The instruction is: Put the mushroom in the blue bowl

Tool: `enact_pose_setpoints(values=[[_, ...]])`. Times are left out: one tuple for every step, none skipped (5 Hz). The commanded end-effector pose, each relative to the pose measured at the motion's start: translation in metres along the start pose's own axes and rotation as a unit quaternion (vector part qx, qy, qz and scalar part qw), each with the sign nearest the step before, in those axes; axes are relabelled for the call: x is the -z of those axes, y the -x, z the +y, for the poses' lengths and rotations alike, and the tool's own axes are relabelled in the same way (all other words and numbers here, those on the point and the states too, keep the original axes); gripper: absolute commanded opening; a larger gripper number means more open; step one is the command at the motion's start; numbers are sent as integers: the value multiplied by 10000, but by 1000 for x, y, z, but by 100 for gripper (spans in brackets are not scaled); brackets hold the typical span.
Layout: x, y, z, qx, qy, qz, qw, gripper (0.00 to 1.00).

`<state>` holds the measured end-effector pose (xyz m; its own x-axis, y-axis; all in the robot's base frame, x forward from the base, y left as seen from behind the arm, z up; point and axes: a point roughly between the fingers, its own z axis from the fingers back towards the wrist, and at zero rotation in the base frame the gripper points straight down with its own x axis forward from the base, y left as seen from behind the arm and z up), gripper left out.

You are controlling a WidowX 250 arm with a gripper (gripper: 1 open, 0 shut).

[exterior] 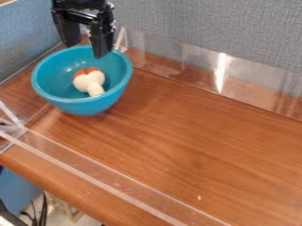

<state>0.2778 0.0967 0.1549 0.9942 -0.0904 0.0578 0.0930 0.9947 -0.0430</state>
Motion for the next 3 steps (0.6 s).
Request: enact_pose_setpoints(values=[[-17,1,-1,-69,-170,-240,9995,100],[-17,2,-1,-96,-188,-217,9995,100],[-17,2,-1,-122,-205,-193,9995,100]])
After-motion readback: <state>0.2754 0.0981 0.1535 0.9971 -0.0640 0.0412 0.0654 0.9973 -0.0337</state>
